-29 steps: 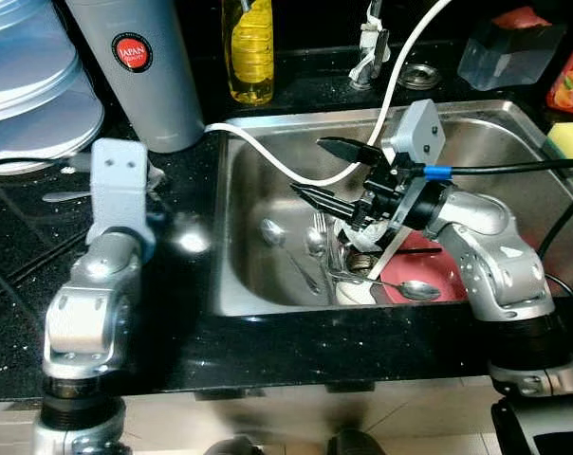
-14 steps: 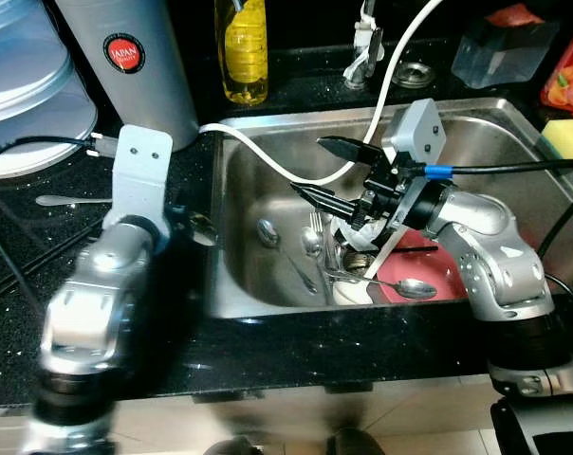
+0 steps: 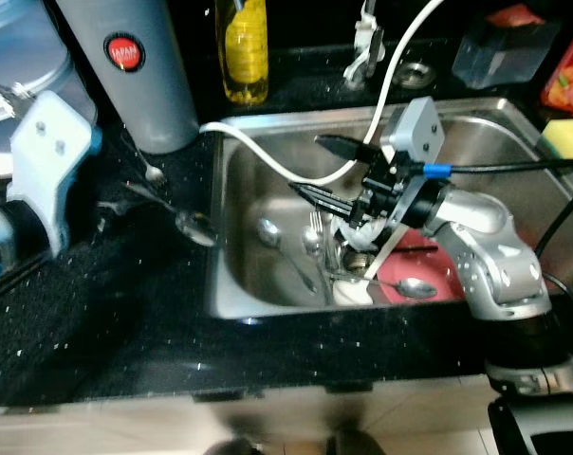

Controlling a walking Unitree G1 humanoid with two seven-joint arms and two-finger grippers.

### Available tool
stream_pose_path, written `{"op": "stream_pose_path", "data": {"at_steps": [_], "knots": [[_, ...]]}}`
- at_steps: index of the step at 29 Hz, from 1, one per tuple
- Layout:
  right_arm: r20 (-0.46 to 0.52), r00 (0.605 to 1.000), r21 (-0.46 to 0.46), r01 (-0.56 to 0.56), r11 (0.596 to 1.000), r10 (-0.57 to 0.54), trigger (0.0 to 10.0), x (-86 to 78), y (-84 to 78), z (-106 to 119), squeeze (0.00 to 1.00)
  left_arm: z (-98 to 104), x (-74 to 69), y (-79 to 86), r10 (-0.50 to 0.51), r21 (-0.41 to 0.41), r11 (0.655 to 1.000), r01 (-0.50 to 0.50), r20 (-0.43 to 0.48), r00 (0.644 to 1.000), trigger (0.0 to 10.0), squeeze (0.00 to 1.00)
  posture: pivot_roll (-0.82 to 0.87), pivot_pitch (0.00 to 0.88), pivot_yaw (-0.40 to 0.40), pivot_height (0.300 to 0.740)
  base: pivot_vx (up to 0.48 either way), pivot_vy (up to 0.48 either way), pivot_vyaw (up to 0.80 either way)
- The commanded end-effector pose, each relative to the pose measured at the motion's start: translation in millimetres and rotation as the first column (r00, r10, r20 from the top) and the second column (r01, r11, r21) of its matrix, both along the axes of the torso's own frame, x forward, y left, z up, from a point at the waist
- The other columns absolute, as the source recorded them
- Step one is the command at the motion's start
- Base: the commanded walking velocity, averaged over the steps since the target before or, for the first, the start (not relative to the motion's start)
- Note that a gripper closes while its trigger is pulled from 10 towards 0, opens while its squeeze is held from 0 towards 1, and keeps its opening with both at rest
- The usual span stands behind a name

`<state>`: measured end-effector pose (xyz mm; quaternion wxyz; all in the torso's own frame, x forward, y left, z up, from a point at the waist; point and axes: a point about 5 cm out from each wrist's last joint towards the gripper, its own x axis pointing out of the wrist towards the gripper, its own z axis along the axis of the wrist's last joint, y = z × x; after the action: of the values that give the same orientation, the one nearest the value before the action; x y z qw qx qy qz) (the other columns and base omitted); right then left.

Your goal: Kitchen organization

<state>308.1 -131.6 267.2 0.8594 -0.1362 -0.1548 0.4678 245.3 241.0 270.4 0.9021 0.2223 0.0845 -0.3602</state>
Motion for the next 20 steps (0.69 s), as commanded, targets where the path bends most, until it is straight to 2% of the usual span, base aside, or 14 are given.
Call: {"op": "stream_pose_path", "data": {"at_steps": [1, 2, 3, 4, 6, 9, 12, 15, 16, 20], "knots": [[0.009, 1.000, 0.002, -0.009, 1.000, 0.009, 10.0, 0.5, 2.1, 1.0, 0.00, -4.7, 5.6, 15.1, 0.021, 0.041, 0.999, -0.019, -0.047, 0.999, 10.0, 0.00, 0.01, 0.092, 0.100, 0.740, 0.000, 0.000, 0.00], [0.009, 1.000, 0.003, -0.009, 1.000, 0.009, 10.0, 0.5, 2.1, 1.2, 0.00, -6.6, 7.9, 18.4, 0.032, 0.050, 0.998, -0.029, -0.054, 0.998, 10.0, 0.00, 0.01, 0.092, 0.100, 0.740, 0.000, 0.000, 0.00], [0.010, 1.000, 0.005, -0.003, 1.000, 0.003, 10.0, -0.3, 1.5, 1.5, 0.00, -16.5, 10.8, 23.8, 0.042, 0.113, 0.993, -0.033, -0.083, 0.996, 10.0, 0.00, -0.01, 0.097, 0.110, 0.740, 0.000, 0.000, 0.00], [0.010, 1.000, 0.005, -0.003, 1.000, 0.003, 10.0, -0.3, 1.5, 1.5, 0.00, -16.5, 10.8, 23.8, 0.042, 0.113, 0.993, -0.033, -0.083, 0.996, 10.0, 0.00, -0.01, 0.097, 0.110, 0.740, 0.000, 0.000, 0.00], [0.010, 1.000, 0.008, 0.006, 1.000, -0.006, 10.0, -1.5, -0.5, 1.4, 0.00, -30.3, 12.5, 27.2, 0.046, 0.221, 0.975, -0.026, -0.085, 0.995, 10.0, 0.00, -0.01, 0.102, 0.109, 0.740, 0.000, 0.000, 0.00], [0.005, 1.000, 0.007, 0.016, 1.000, -0.016, 10.0, -2.4, -3.4, 0.2, 0.00, -40.9, 20.2, 23.4, 0.052, 0.223, 0.974, -0.038, -0.057, 0.997, 10.0, 0.00, -0.01, 0.108, 0.105, 0.740, 0.000, 0.000, 0.00], [0.005, 1.000, 0.006, 0.013, 1.000, -0.013, 10.0, -2.0, -3.3, 1.2, 0.00, -54.3, 24.3, 13.6, -0.020, 0.294, 0.955, 0.022, -0.012, 1.000, 10.0, 0.00, -0.01, 0.109, 0.100, 0.740, 0.000, 0.000, 0.00], [0.006, 1.000, 0.007, 0.011, 1.000, -0.011, 10.0, -1.4, -2.7, 2.1, 0.00, -59.9, 25.5, 7.0, -0.055, 0.298, 0.953, 0.052, 0.002, 0.998, 10.0, 0.00, -0.02, 0.109, 0.099, 0.740, 0.000, 0.000, 0.00], [0.009, 1.000, 0.009, 0.009, 1.000, -0.010, 10.0, -0.8, -2.1, 3.3, 0.00, -63.3, 26.5, 0.8, -0.098, 0.340, 0.937, 0.083, 0.027, 0.995, 10.0, 0.00, -0.02, 0.109, 0.098, 0.740, 0.000, 0.000, 0.00], [0.009, 1.000, 0.012, 0.008, 1.000, -0.008, 10.0, -0.2, -1.8, 3.4, 0.00, -70.4, 29.1, -8.0, -0.147, 0.350, 0.929, 0.122, 0.046, 0.988, 10.0, 0.00, -0.01, 0.109, 0.093, 0.740, 0.000, 0.000, 0.00]]}}
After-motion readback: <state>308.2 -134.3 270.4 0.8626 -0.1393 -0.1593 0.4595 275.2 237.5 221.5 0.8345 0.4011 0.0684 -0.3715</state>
